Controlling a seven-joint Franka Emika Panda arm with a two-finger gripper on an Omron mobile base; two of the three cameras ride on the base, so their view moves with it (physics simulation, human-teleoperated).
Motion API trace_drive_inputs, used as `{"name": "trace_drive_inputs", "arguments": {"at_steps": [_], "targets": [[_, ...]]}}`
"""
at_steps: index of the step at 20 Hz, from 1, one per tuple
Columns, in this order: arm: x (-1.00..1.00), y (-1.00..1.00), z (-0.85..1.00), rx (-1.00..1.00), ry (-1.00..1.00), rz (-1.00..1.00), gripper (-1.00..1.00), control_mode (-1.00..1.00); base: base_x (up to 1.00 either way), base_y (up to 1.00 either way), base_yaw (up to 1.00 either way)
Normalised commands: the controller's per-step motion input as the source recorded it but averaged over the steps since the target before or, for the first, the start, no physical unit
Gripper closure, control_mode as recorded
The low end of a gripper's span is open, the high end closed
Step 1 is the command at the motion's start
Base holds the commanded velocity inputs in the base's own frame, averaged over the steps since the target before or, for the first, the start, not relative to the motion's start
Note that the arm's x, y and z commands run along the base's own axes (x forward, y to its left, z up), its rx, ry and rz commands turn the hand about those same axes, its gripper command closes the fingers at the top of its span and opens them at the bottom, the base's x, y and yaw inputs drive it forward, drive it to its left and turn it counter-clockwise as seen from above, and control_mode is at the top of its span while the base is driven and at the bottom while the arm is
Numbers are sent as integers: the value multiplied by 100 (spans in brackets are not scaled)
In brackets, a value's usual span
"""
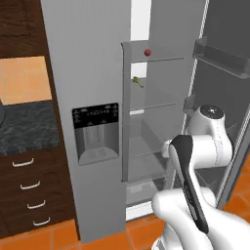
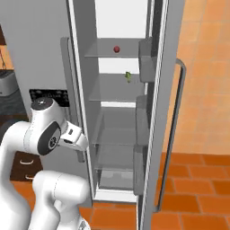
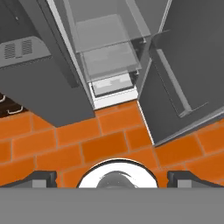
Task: Take the strawberry from the fridge and place it on top of the pancake, located on the dining counter.
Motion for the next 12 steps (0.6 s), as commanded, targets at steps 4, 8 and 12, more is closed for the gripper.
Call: {"name": "trace_drive_inputs", "arguments": {"at_steps": [4, 8, 12], "targets": [[0, 0, 0, 0, 0, 0, -100, 100, 13, 38, -34], [0, 0, 0, 0, 0, 0, -100, 100, 82, 9, -1], [0, 0, 0, 0, 0, 0, -100, 100, 42, 0, 5]]}}
